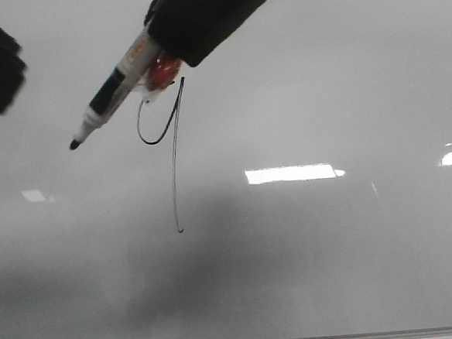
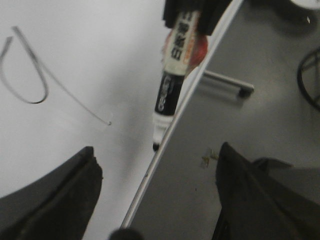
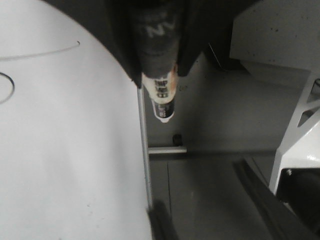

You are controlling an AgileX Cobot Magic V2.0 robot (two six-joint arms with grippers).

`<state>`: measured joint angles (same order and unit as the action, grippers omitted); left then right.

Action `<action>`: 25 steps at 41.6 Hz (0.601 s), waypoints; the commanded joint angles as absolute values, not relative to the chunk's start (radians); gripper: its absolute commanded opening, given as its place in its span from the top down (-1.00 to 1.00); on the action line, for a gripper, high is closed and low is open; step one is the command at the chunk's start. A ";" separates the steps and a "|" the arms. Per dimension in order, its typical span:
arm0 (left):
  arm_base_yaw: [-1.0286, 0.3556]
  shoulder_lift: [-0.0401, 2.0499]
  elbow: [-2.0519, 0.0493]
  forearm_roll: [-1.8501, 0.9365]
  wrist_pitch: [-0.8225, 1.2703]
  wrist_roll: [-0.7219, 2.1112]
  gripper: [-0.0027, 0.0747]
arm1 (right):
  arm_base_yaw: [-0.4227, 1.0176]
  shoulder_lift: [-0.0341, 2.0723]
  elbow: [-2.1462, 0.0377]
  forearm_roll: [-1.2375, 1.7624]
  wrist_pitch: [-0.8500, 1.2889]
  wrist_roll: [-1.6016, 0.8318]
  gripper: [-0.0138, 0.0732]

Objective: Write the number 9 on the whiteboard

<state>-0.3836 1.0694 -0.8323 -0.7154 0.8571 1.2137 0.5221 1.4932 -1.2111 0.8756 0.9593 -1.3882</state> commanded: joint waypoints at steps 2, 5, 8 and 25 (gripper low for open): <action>-0.535 1.127 -0.912 -0.592 0.771 1.106 -0.23 | 0.595 1.452 -1.253 0.869 0.949 -1.403 0.82; -0.553 1.137 -0.924 -0.578 0.767 1.085 -0.17 | 0.618 1.452 -1.253 0.869 0.942 -1.403 0.82; -0.553 1.135 -0.927 -0.593 0.778 1.085 -0.05 | 0.622 1.452 -1.253 0.870 0.921 -1.403 0.82; -0.553 1.135 -0.927 -0.626 0.789 1.097 0.98 | 0.622 1.452 -1.253 0.986 0.895 -1.395 0.53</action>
